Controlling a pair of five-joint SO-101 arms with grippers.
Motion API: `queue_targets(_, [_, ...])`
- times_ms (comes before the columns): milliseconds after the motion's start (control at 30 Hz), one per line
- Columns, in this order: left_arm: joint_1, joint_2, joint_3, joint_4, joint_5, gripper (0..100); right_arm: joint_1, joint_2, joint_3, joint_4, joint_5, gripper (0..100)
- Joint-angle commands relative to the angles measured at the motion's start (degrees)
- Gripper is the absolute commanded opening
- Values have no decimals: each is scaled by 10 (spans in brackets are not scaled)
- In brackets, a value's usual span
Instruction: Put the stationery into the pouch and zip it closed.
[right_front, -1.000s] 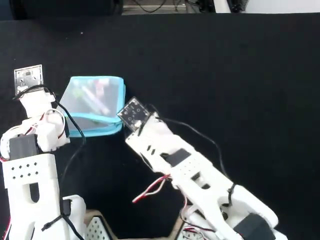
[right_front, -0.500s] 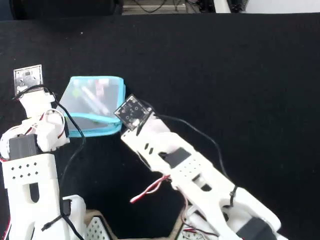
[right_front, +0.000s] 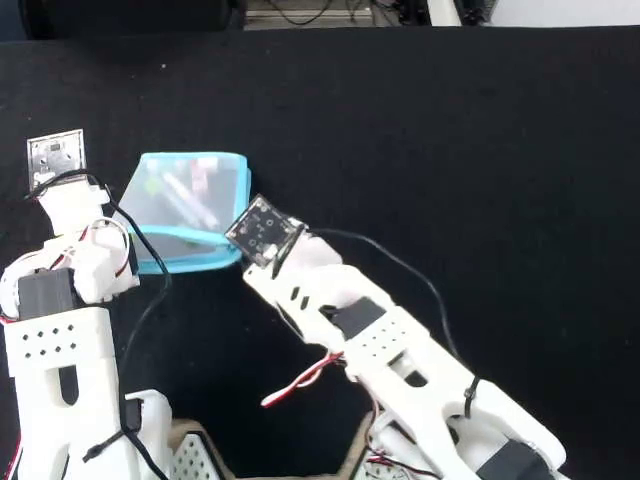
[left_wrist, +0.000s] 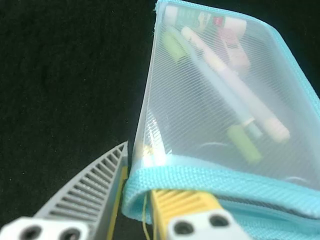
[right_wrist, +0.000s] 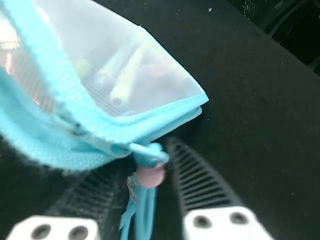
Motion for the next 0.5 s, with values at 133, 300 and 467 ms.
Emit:
queue_targets(133, [-13,-4,-26,0,-1,30,33,-147,-35,153,16,10])
queue_targets(300, [-13,-4,-28,0,-1,30,-33,-276,-17,255,16,10])
queue_targets(467, [-13,-4,-27,0,-1,30,-91,-342,20,268,19,10])
